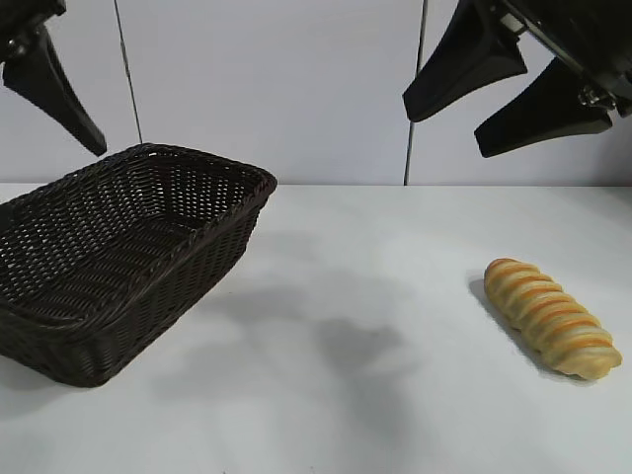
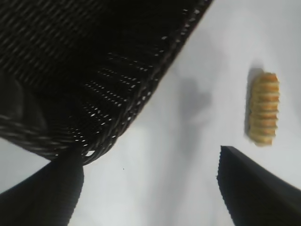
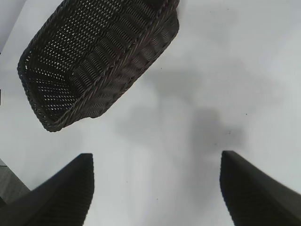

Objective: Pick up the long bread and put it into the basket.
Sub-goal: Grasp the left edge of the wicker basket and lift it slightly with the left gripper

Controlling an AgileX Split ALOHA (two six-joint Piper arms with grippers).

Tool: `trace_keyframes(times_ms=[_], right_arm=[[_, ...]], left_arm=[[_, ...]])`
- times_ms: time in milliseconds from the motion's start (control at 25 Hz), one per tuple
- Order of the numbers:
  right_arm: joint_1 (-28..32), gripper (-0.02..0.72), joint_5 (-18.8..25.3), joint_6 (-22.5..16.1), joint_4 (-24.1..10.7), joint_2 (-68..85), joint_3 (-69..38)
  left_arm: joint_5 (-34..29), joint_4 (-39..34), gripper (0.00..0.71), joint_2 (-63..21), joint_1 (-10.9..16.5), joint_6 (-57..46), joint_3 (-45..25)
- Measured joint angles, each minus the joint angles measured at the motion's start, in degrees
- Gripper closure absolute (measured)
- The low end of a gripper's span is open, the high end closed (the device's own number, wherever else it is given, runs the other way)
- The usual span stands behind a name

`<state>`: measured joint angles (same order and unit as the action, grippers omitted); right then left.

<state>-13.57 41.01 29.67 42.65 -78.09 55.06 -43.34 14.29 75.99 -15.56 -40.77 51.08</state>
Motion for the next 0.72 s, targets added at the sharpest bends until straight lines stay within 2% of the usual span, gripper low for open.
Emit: trace_keyframes(times_ms=[200, 440, 720], right_arm=[[0.0, 0.167, 0.2, 0.0, 0.0, 0.0, 0.0], [0.0, 0.167, 0.6, 0.0, 0.0, 0.0, 0.0], [0.0, 0.167, 1.1, 0.0, 0.0, 0.0, 0.0]], left_arm=[[-0.2, -7.5, 0.141, 0.4, 0.0, -10.8, 0.0], [0.0, -9.1, 0.141, 4.6, 0.2, -13.7, 0.0], [1.1, -9.2, 0.141, 6.2, 4.1, -14.0, 0.0]])
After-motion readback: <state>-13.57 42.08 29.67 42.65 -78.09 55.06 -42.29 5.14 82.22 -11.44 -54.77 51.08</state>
